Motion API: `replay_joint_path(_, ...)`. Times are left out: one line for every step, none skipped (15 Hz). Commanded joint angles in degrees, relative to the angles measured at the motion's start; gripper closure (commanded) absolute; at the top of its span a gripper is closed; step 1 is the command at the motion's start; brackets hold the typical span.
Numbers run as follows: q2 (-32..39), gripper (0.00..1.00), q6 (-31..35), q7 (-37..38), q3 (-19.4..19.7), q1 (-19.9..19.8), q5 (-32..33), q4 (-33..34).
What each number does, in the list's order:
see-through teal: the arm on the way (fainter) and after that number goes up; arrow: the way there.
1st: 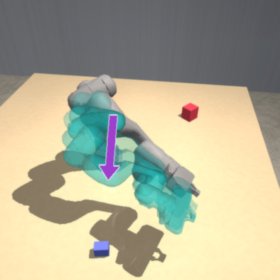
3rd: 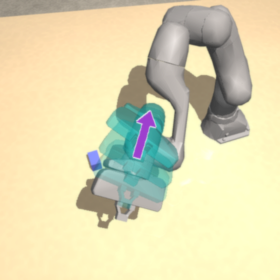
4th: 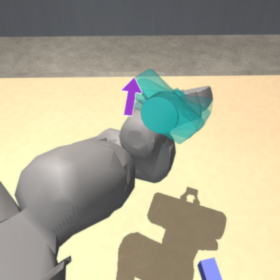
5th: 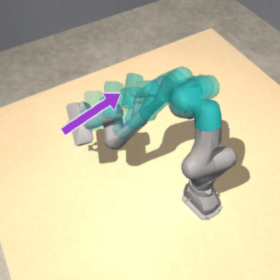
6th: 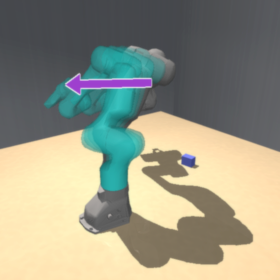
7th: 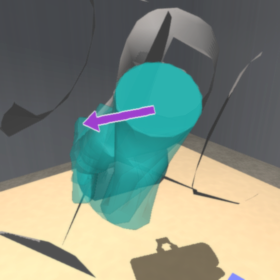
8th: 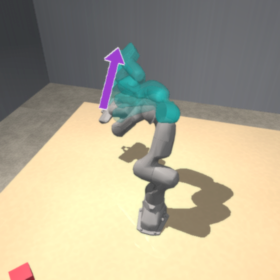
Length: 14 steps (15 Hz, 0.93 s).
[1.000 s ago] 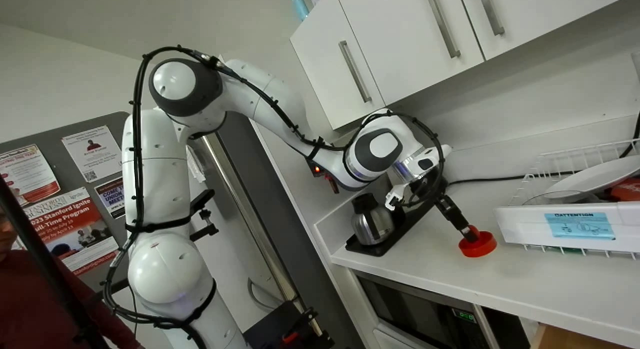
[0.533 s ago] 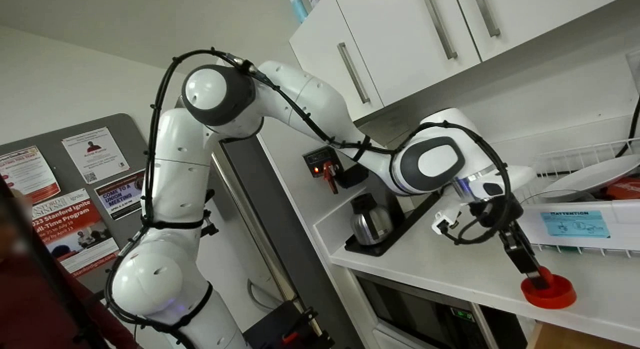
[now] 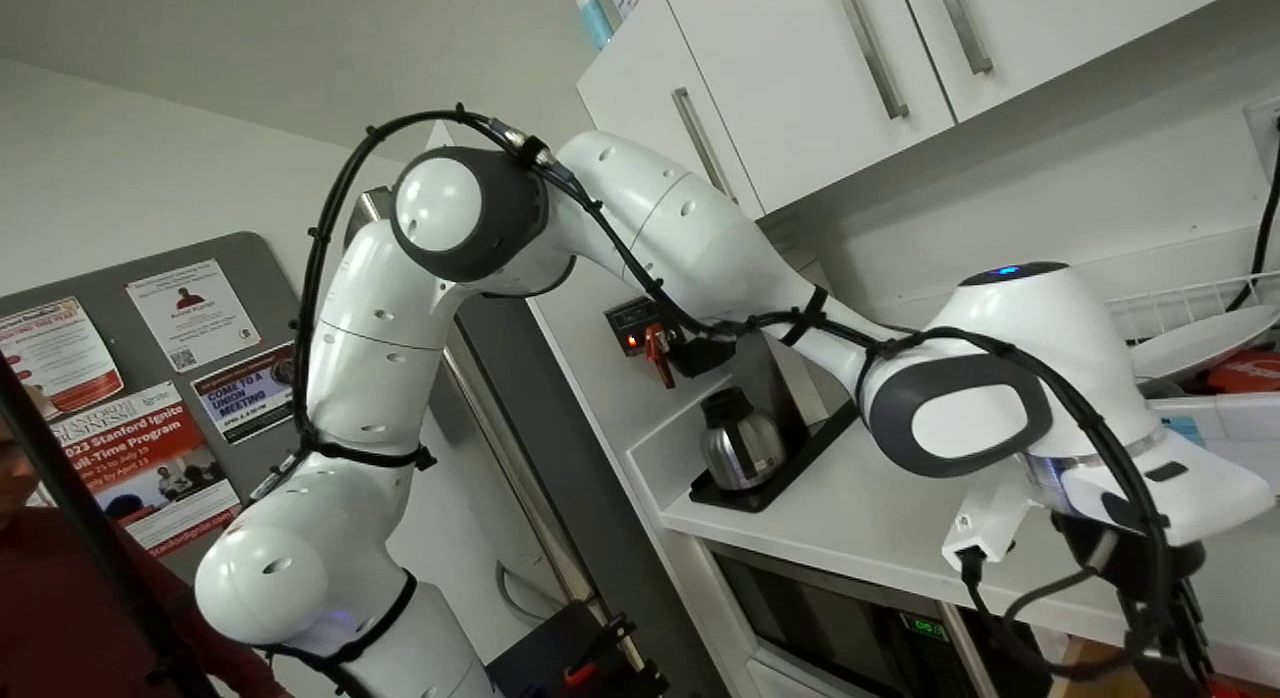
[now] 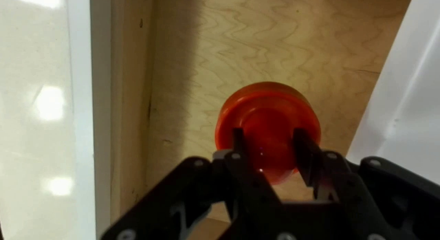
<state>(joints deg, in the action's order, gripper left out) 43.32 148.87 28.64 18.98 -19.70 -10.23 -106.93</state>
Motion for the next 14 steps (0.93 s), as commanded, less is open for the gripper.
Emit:
replay_joint_path(0.86, 0.87, -0.25, -1.74, 0.44, -0.55, -1.79, 0.82)
replay_joint_path(1.26, 0.62, -0.25, -2.11, 0.51, -1.11, -1.94, 1.10)
replay_joint_path(1.42, 0.62, -0.25, -2.10, 0.66, -1.13, -1.92, 1.10)
replay_joint_path(1.49, 0.62, -0.25, -2.10, 0.65, -1.08, -1.92, 1.10)
replay_joint_path(1.49, 0.62, -0.25, -2.09, 0.64, -0.97, -1.90, 1.10)
replay_joint_path(1.49, 0.62, -0.25, -2.07, 0.62, -0.76, -1.88, 1.09)
replay_joint_path(2.47, 0.87, -0.22, -0.85, 0.92, -0.46, -2.13, 1.95)
replay_joint_path(3.11, 0.87, -0.17, -0.54, 0.83, -0.83, -2.58, 2.51)
replay_joint_path(3.89, 0.87, 0.37, -0.71, 0.49, -1.85, -3.54, 3.01)
replay_joint_path(4.51, 0.87, 0.67, -0.88, 0.23, -2.82, -4.62, 3.42)
replay_joint_path(5.26, 0.87, 1.61, -1.07, -0.05, -3.77, -5.90, 3.70)
replay_joint_path(5.88, 0.87, 2.13, -1.91, -0.64, -4.91, -7.08, 4.12)
replay_joint_path(6.64, 0.87, 1.96, -2.70, -1.46, -6.30, -8.45, 4.89)
replay_joint_path(7.39, 0.87, 1.86, -3.11, -2.03, -7.39, -9.58, 5.57)
